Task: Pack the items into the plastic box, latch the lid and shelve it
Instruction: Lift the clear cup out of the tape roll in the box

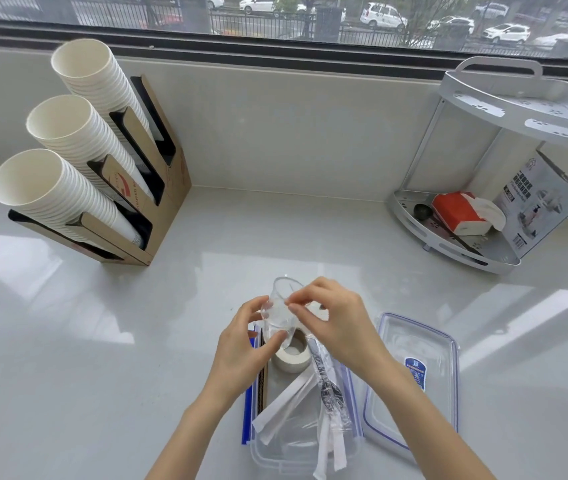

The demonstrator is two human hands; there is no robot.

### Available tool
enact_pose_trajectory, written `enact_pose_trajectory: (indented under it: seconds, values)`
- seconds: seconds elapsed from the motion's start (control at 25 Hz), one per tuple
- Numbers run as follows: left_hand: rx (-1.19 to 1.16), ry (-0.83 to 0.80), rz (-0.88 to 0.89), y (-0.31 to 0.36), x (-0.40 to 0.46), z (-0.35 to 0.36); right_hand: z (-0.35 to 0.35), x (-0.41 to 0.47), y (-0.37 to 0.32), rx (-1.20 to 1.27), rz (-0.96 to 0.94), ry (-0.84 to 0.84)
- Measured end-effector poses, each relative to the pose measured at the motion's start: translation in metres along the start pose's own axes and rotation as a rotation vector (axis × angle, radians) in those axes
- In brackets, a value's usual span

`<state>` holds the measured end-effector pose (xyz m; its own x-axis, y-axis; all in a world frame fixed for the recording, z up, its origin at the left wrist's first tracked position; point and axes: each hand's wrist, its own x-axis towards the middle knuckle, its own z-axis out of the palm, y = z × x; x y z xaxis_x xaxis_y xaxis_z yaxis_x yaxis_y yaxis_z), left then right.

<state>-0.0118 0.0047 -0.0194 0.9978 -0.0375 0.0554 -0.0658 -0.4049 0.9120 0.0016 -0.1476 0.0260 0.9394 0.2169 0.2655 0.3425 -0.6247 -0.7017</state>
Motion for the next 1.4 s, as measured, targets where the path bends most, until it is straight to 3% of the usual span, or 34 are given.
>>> enact_pose_trajectory:
  seconds: [0.12, 0.32, 0.48, 0.56, 0.8, 0.96, 1.16, 1.4]
  values:
    - [-0.008, 0.002, 0.014, 0.002, -0.001, 0.0, 0.009, -0.007, 0.004, -0.054, -0.014, -0.14]
    - [0.008, 0.054, -0.017, -0.003, -0.002, -0.002, 0.005, -0.017, 0.016, 0.018, 0.073, -0.059]
    - [0.035, 0.059, -0.031, -0.003, -0.003, -0.002, 0.008, -0.034, 0.025, -0.213, 0.166, -0.594]
    - [0.045, 0.055, -0.029, -0.002, -0.004, -0.001, 0.017, -0.044, 0.027, -0.306, 0.229, -0.778]
    - [0.022, 0.037, -0.065, -0.002, -0.014, 0.001, 0.036, -0.061, 0.03, -0.544, 0.185, -0.957]
    - [0.016, 0.046, -0.076, -0.003, -0.018, 0.001, 0.032, -0.06, 0.029, -0.466, 0.193, -0.908]
    - [-0.041, 0.078, -0.086, -0.001, -0.018, -0.001, 0.015, -0.054, 0.023, -0.149, 0.286, -0.75]
    - [-0.085, 0.091, -0.092, 0.001, -0.014, -0.003, -0.013, -0.036, 0.015, 0.088, 0.291, -0.353]
